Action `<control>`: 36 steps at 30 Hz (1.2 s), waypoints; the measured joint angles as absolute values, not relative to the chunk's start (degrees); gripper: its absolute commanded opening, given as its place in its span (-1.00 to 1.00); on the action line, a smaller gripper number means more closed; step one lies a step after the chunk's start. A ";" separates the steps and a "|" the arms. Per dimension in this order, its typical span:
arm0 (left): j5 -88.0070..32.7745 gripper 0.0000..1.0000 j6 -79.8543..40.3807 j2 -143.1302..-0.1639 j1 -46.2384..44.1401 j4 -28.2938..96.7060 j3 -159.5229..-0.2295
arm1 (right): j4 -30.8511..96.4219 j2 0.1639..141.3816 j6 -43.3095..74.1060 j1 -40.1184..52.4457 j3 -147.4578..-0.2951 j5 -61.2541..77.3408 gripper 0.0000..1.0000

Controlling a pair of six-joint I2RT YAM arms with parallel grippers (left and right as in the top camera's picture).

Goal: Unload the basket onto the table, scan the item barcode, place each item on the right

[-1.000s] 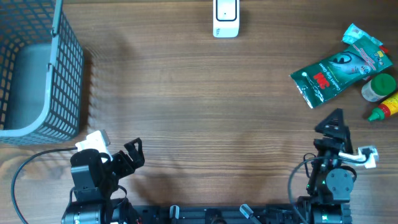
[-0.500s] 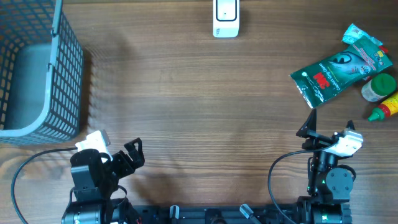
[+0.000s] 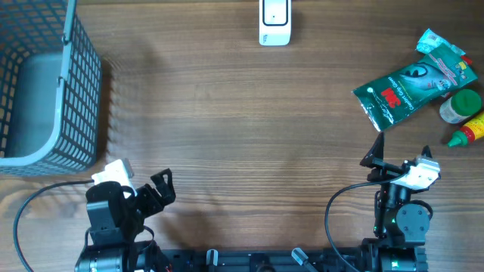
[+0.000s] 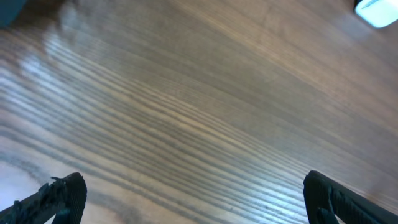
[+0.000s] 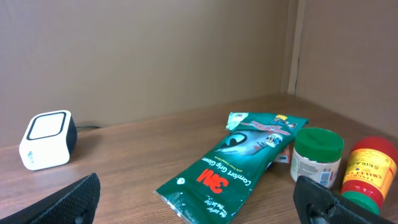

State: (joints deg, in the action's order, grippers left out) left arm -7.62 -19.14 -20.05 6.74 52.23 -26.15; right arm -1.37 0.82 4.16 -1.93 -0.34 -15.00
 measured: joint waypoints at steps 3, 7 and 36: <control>-8.10 1.00 -19.11 -17.52 5.28 44.40 -25.15 | -1.37 0.82 4.16 -1.93 -0.34 -15.00 1.00; -9.87 1.00 -16.67 -11.57 2.44 23.11 -21.04 | -1.34 0.82 4.14 -1.93 -0.34 -15.00 1.00; -8.29 0.99 -5.21 -0.78 0.95 3.68 -0.78 | -1.37 0.82 3.75 -1.93 -0.34 -14.98 0.99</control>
